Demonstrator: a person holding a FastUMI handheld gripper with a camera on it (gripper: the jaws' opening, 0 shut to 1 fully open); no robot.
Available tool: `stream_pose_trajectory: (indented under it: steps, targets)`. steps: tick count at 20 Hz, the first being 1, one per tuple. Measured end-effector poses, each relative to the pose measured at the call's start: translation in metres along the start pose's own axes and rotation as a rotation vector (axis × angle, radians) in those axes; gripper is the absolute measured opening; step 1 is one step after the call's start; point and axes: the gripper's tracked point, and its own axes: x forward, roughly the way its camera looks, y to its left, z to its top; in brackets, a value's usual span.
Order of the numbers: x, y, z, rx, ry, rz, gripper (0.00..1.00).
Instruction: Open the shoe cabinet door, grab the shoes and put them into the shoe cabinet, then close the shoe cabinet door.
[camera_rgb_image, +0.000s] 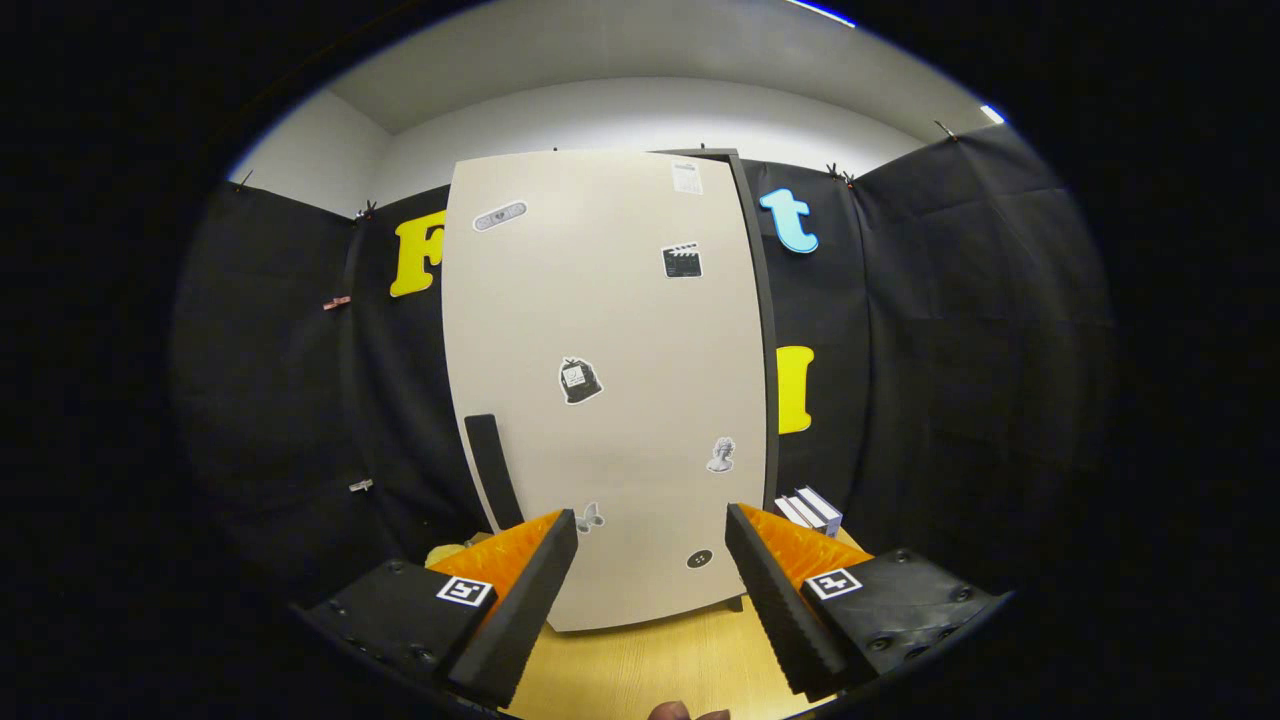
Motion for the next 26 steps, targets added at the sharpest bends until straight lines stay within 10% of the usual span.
stream_pose_trajectory:
  steps: [26]
  targets:
    - [-0.009, -0.011, -0.002, 0.0, 0.007, -0.009, 0.97]
